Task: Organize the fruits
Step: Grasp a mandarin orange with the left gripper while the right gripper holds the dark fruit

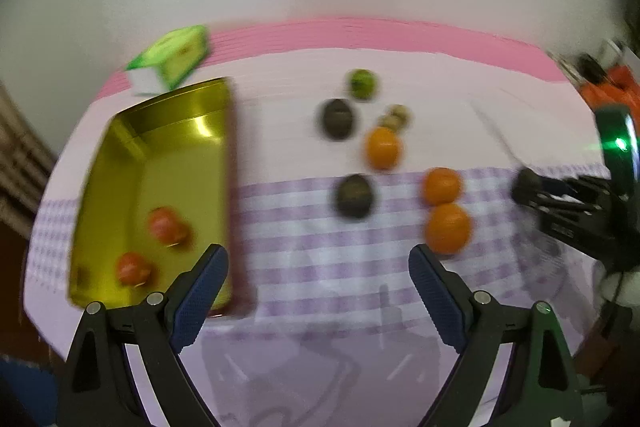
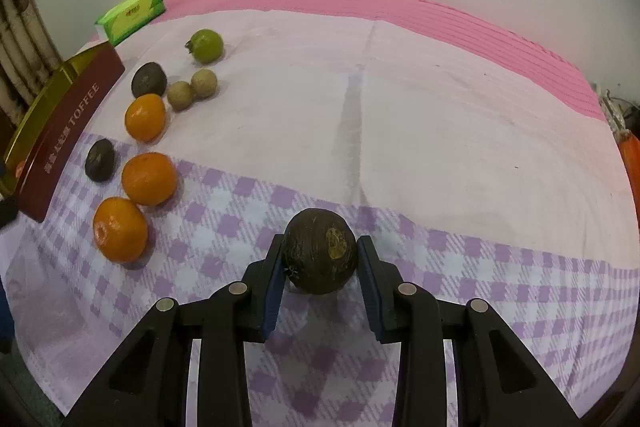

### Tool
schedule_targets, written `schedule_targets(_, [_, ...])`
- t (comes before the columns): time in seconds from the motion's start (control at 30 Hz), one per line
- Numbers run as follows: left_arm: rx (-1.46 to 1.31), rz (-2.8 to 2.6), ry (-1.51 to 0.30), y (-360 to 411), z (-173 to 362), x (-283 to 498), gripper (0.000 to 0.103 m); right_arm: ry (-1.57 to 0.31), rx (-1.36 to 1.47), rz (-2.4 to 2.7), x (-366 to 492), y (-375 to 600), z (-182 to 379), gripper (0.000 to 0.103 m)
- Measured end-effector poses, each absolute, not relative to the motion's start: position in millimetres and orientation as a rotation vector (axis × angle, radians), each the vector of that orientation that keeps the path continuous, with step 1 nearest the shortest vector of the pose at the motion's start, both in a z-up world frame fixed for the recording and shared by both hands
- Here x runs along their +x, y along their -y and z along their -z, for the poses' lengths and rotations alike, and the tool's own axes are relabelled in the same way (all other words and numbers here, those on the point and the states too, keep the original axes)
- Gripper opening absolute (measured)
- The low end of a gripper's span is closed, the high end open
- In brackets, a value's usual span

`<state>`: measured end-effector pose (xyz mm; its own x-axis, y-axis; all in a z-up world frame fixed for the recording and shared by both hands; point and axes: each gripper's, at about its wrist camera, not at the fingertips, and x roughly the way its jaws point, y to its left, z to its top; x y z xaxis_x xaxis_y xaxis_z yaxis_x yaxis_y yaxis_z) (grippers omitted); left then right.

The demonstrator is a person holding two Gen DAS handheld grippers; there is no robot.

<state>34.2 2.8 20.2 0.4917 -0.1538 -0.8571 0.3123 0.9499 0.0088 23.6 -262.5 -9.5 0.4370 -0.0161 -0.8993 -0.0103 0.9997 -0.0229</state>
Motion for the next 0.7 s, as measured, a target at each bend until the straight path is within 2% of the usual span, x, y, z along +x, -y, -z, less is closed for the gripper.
schedule_targets(0.23, [0.211,0.375,-1.088,46.1,2.1,34.3,0.09,-1.113,-0.003,-0.005,23.6,268.5,11.6,0.035])
schedule_targets(0.33, [0.198,0.386,-1.114,57.3,7.6,35.8,0.086,-1.11,0.001,-0.005,24.3,268.4,12.0,0.035])
schedule_targets(0.5, [0.179,0.392,-1.148,70.3,16.2,46.2,0.071,-1.111,0.014,-0.008,25.1,269.1,12.0,0.035])
schedule_targets(0.63, [0.153,0.4,-1.175,77.8,22.0,54.2,0.066,-1.111,0.018,-0.007,26.0,269.4,12.0,0.036])
schedule_targets(0.7, [0.144,0.406,-1.177,79.6,23.0,56.2,0.059,-1.111,0.021,-0.008,26.0,269.1,12.0,0.036])
